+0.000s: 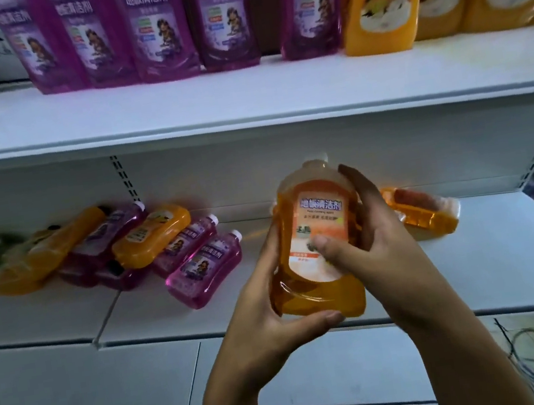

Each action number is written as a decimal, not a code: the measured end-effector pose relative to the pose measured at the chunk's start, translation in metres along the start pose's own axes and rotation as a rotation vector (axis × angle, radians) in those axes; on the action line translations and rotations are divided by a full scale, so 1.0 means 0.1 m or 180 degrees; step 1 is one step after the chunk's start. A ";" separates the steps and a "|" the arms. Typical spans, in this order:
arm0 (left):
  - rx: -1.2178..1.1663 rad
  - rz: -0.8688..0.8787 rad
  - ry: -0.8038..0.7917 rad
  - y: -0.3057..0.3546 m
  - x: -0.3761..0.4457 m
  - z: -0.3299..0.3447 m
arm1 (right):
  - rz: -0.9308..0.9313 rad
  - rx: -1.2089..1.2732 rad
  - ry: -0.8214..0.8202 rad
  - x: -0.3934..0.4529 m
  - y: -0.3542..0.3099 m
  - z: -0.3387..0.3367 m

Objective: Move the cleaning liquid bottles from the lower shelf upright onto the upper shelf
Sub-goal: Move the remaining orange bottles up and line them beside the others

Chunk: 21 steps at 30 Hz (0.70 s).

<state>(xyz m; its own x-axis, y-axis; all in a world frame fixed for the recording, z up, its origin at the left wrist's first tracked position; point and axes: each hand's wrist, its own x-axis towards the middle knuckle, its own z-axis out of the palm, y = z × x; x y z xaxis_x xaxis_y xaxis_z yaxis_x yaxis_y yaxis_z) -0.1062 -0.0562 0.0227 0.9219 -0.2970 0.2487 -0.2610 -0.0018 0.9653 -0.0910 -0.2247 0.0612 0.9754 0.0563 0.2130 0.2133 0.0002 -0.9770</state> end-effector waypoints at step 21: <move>-0.0272 -0.0305 0.0152 0.06 -0.36 -0.16 | 0.0181 0.0183 0.0008 -0.09 0.20 0.43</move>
<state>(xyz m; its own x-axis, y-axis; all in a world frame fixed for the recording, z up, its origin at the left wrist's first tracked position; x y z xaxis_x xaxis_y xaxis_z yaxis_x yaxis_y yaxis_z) -0.1359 -0.0301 0.0204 0.9545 -0.2537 0.1566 -0.1477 0.0539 0.9876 -0.0977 -0.1827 0.0395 0.9860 0.0553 0.1571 0.1542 0.0545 -0.9865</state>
